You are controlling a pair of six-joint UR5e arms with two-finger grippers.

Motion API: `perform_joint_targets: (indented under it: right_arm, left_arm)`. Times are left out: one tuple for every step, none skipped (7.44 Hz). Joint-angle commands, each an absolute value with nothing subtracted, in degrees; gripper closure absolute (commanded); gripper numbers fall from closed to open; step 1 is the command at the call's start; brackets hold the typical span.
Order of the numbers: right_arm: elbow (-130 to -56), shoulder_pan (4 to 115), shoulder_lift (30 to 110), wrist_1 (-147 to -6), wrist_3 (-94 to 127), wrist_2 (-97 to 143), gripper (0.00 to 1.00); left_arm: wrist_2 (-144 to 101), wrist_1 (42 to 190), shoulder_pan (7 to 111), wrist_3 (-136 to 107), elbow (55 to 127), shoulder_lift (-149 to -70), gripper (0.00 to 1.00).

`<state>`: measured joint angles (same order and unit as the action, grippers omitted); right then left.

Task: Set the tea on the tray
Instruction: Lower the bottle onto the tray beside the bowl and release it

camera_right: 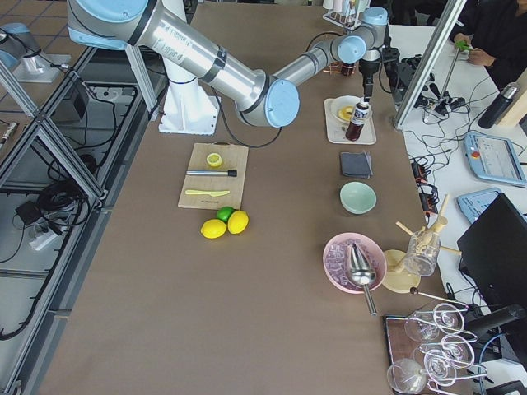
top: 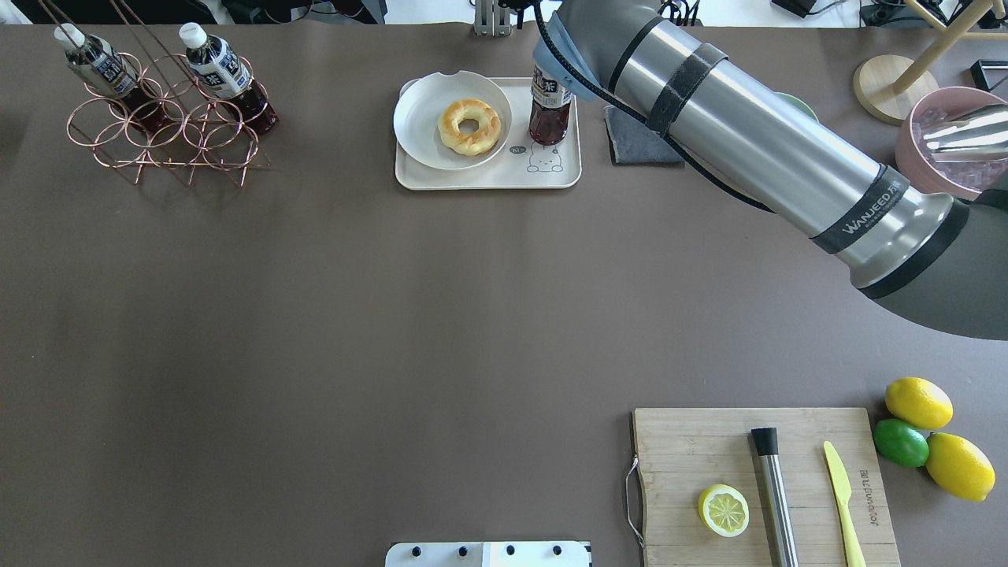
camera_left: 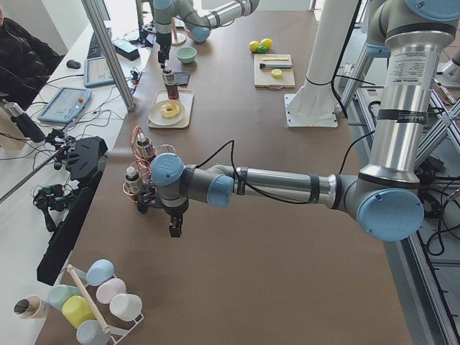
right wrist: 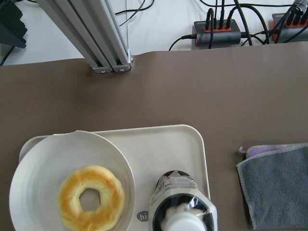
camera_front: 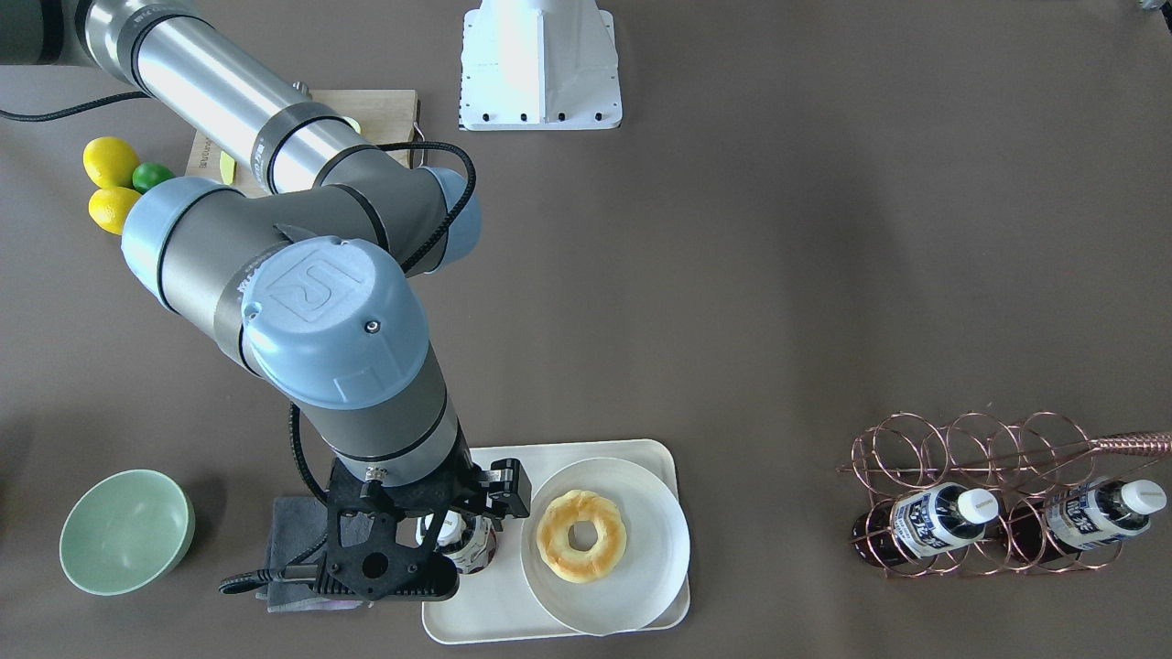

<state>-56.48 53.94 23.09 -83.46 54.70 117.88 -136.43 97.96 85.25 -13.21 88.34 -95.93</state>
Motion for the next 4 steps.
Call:
perform_joint_targets:
  right_arm:
    - [-76.8, 55.4, 30.9, -97.7, 53.7, 122.4, 0.00]
    - [-84.0, 55.4, 33.9, -105.0, 52.8, 122.3, 0.00]
    - [-90.5, 56.0, 37.1, -111.6, 52.4, 121.6, 0.00]
    - [-97.7, 56.2, 41.2, -118.4, 51.2, 119.2, 0.00]
  left_arm:
    - [-136.1, 98.1, 85.3, -12.9, 88.3, -95.7, 0.03]
    - [-136.1, 98.1, 85.5, -13.1, 88.1, -95.7, 0.03]
    - [-136.1, 98.2, 85.7, -13.0, 88.1, -95.3, 0.03]
    - [-136.1, 98.1, 85.8, -13.2, 88.2, -95.1, 0.03]
